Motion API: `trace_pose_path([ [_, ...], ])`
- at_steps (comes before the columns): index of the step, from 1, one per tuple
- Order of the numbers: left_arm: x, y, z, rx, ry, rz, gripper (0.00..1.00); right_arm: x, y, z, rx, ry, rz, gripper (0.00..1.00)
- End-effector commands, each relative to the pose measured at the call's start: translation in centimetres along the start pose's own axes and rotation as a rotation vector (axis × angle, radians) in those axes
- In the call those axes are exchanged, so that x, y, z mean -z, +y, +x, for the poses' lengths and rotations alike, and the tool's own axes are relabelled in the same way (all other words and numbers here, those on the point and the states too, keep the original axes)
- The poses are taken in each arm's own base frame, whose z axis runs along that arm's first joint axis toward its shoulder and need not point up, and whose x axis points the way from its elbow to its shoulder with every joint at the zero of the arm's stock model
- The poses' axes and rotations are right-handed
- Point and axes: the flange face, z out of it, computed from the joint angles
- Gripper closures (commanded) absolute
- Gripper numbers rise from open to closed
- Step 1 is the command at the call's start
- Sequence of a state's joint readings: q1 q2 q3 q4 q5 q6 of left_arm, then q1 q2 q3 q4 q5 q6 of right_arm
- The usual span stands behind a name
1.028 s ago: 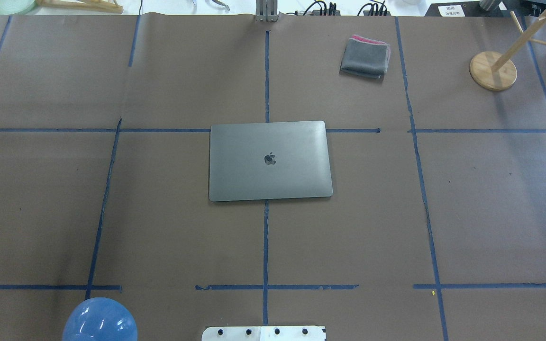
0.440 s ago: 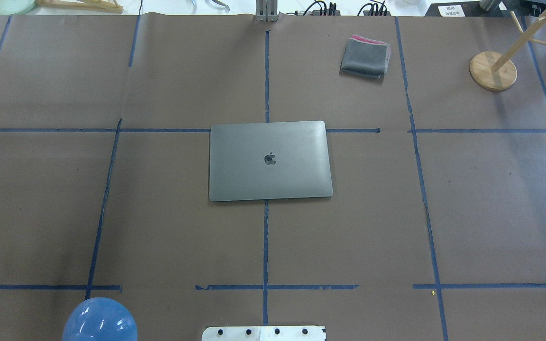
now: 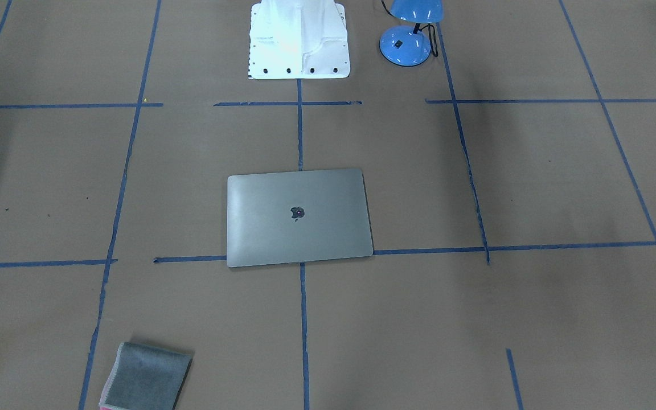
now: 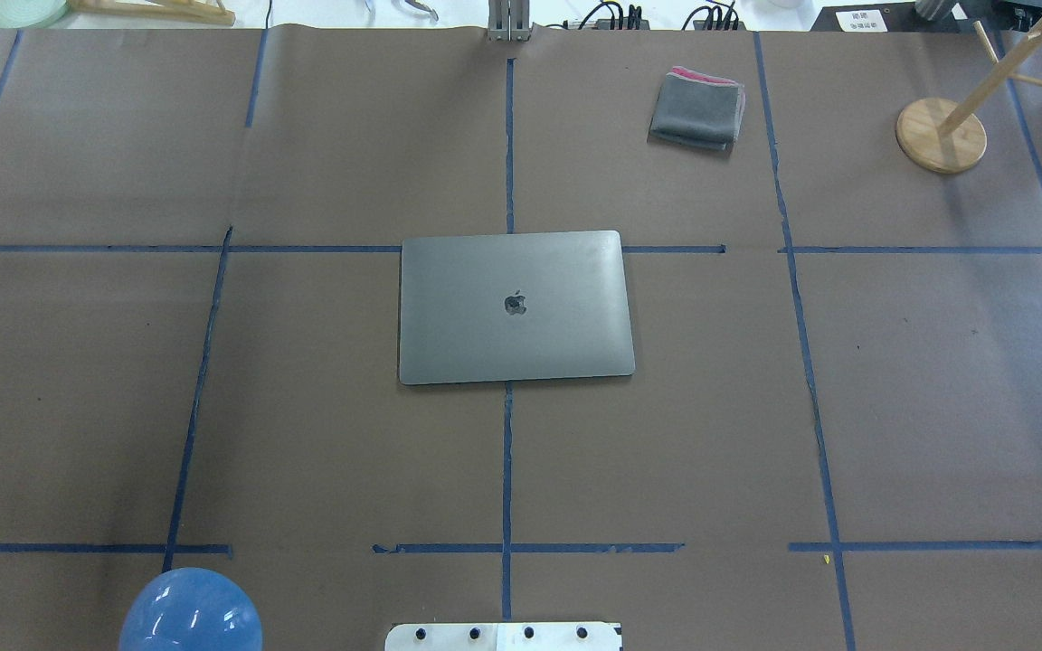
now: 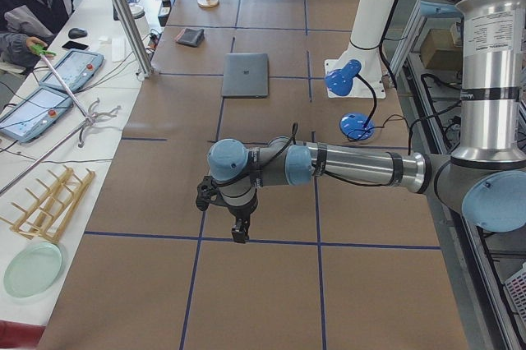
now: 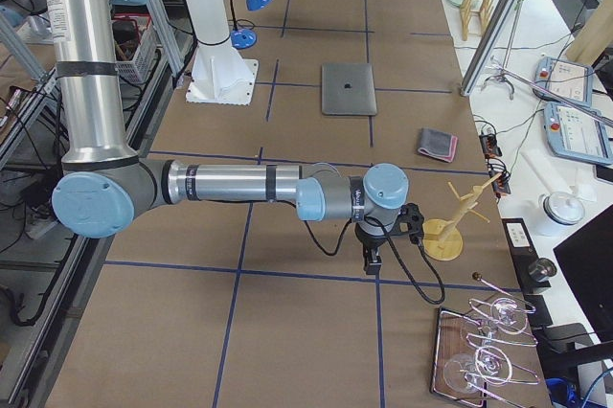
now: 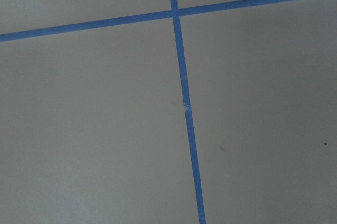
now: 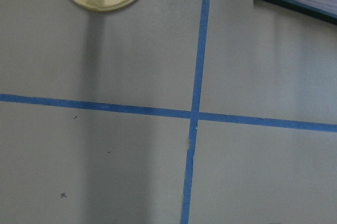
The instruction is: Close laptop
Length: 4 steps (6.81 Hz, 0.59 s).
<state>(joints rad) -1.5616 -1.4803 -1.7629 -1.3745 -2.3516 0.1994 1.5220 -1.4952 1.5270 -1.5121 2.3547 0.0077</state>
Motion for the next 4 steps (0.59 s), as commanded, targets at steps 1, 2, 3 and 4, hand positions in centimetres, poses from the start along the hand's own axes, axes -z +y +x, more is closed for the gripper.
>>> trace_pose_path([
  [1,-0.01,0.0,-0.01,0.0,0.0,0.0,0.01,0.06,0.03,0.04,-0.001,0.0,0.001,0.01],
  [2,0.04,-0.01,0.04,-0.001,0.0,0.001,0.01,0.11,0.01,-0.02,0.0,0.0,0.002,0.01],
  [3,0.04,-0.01,0.04,-0.001,0.0,0.001,0.01,0.11,0.01,-0.02,0.0,0.0,0.002,0.01],
  [4,0.15,-0.03,0.14,-0.003,-0.001,0.003,0.01,0.11,0.01,-0.02,0.0,0.0,0.002,0.01],
])
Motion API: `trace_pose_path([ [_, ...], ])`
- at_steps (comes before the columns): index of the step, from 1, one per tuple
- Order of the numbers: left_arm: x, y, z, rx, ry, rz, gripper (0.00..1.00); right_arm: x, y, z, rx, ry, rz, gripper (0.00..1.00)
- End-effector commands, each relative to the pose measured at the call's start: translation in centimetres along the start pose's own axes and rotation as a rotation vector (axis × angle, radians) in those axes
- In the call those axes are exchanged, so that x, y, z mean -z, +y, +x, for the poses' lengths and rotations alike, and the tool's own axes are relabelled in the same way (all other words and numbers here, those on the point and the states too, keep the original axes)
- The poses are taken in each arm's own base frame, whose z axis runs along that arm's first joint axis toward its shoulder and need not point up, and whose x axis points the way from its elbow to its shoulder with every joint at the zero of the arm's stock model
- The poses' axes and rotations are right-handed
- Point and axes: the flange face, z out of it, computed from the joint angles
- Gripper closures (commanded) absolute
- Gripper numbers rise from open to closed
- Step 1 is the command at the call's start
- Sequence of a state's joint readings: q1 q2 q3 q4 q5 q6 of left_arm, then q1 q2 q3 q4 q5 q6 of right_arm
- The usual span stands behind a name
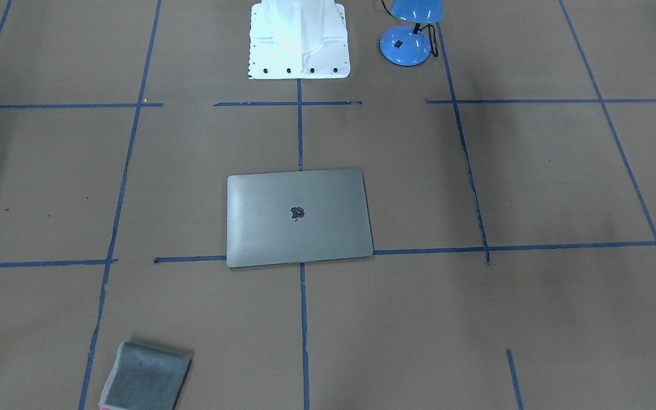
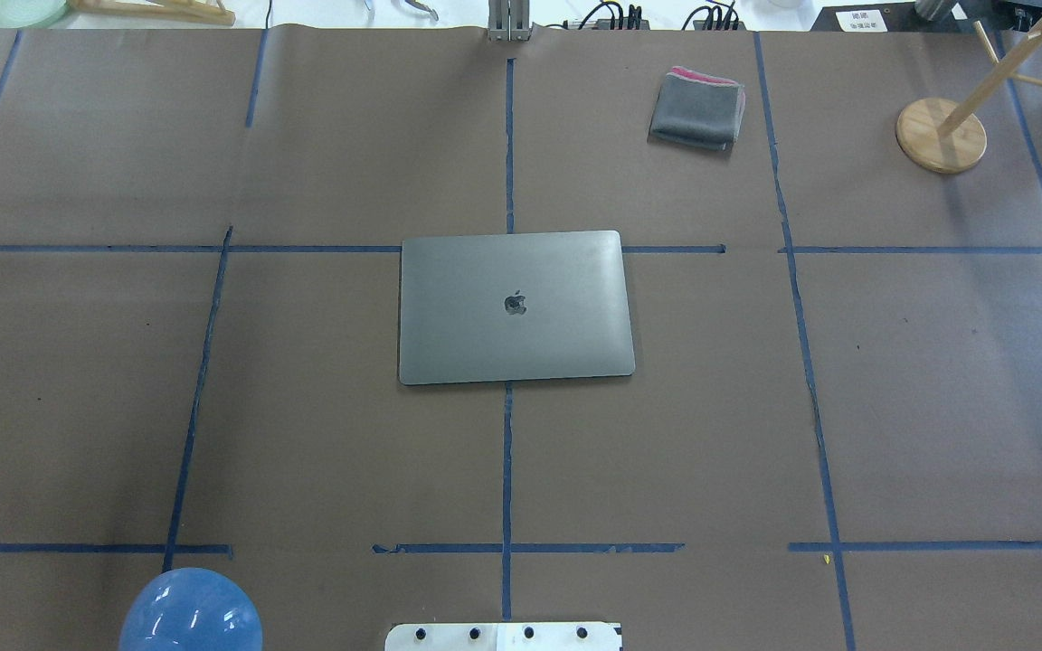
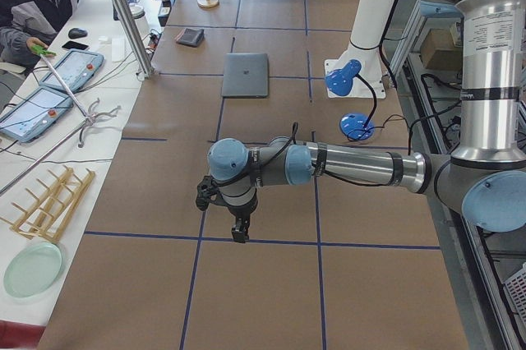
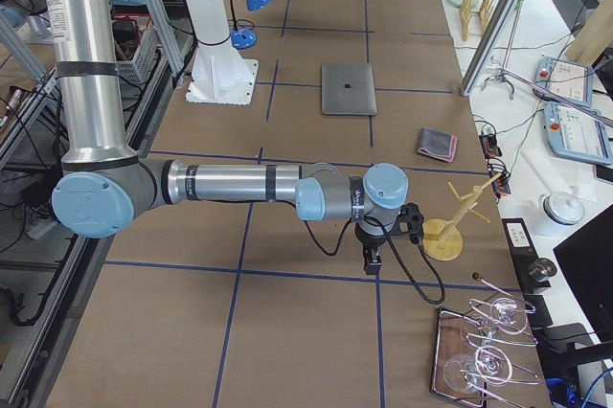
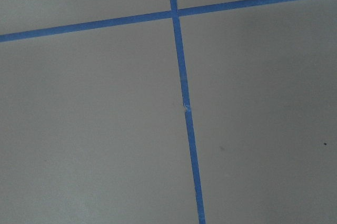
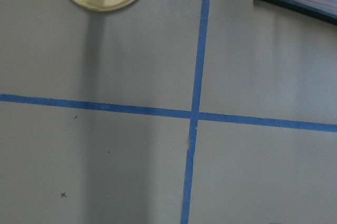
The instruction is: Close laptop
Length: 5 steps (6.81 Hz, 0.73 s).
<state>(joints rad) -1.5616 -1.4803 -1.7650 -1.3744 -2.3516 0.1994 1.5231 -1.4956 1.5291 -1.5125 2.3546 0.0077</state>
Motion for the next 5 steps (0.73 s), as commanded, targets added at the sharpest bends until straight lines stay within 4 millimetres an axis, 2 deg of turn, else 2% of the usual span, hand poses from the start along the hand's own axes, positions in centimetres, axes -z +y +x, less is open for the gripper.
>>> trace_pose_path([
  [1,0.12,-0.02,0.12,-0.003,-0.001,0.003,0.01,0.07,0.18,-0.06,0.001,0.0,0.001,0.01],
  [5,0.13,-0.02,0.12,-0.004,-0.001,0.003,0.01,0.12,0.36,-0.11,0.001,0.0,0.002,0.01],
])
